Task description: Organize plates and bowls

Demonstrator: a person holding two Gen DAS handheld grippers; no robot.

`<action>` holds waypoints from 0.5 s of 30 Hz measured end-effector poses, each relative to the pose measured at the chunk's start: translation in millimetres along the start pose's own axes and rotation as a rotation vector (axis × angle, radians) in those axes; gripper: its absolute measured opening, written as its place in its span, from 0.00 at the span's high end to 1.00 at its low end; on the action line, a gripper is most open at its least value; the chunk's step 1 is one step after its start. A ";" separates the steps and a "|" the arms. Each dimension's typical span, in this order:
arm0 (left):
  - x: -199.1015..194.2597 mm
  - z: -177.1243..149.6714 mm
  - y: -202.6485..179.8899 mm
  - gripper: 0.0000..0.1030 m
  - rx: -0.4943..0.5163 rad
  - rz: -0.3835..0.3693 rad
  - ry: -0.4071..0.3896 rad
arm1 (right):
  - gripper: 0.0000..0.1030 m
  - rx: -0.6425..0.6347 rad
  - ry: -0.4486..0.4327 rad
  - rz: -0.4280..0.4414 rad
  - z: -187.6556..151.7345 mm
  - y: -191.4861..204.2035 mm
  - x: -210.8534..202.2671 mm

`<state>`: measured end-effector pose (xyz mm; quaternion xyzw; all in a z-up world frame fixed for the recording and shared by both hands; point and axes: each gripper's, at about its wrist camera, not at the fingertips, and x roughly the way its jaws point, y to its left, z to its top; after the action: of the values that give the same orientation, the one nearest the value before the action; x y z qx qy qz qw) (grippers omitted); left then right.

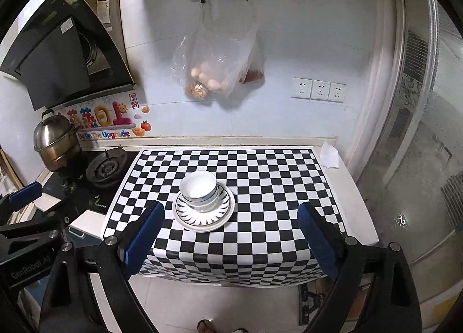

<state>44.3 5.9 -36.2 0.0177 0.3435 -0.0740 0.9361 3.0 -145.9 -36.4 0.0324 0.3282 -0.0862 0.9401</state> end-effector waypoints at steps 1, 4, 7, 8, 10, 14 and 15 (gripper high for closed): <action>-1.7 -1.1 -0.6 0.07 0.000 0.000 -0.001 | 0.08 -0.004 -0.003 -0.003 -1.6 -0.7 -3.1; -9.2 -4.6 -2.7 0.07 0.002 0.006 -0.016 | 0.08 -0.007 -0.007 -0.006 -3.5 -2.9 -6.9; -15.7 -7.3 -4.6 0.07 0.005 0.006 -0.024 | 0.08 0.000 -0.003 -0.005 -5.5 -7.4 -8.5; -17.3 -8.0 -5.3 0.07 0.007 0.008 -0.026 | 0.07 0.003 -0.002 -0.005 -6.7 -8.5 -8.9; -20.7 -9.1 -7.1 0.07 0.012 0.010 -0.029 | 0.07 0.009 -0.002 -0.008 -10.1 -10.8 -13.1; -25.0 -9.6 -9.1 0.07 0.016 0.012 -0.035 | 0.07 0.012 -0.003 -0.011 -11.8 -14.2 -14.8; -25.2 -10.1 -9.6 0.07 0.015 0.012 -0.035 | 0.07 0.013 -0.002 -0.010 -11.5 -15.1 -15.0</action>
<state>17.3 0.4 -27.5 0.0254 0.3267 -0.0711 0.9421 -18.4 -157.3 -36.0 0.0370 0.3267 -0.0931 0.9398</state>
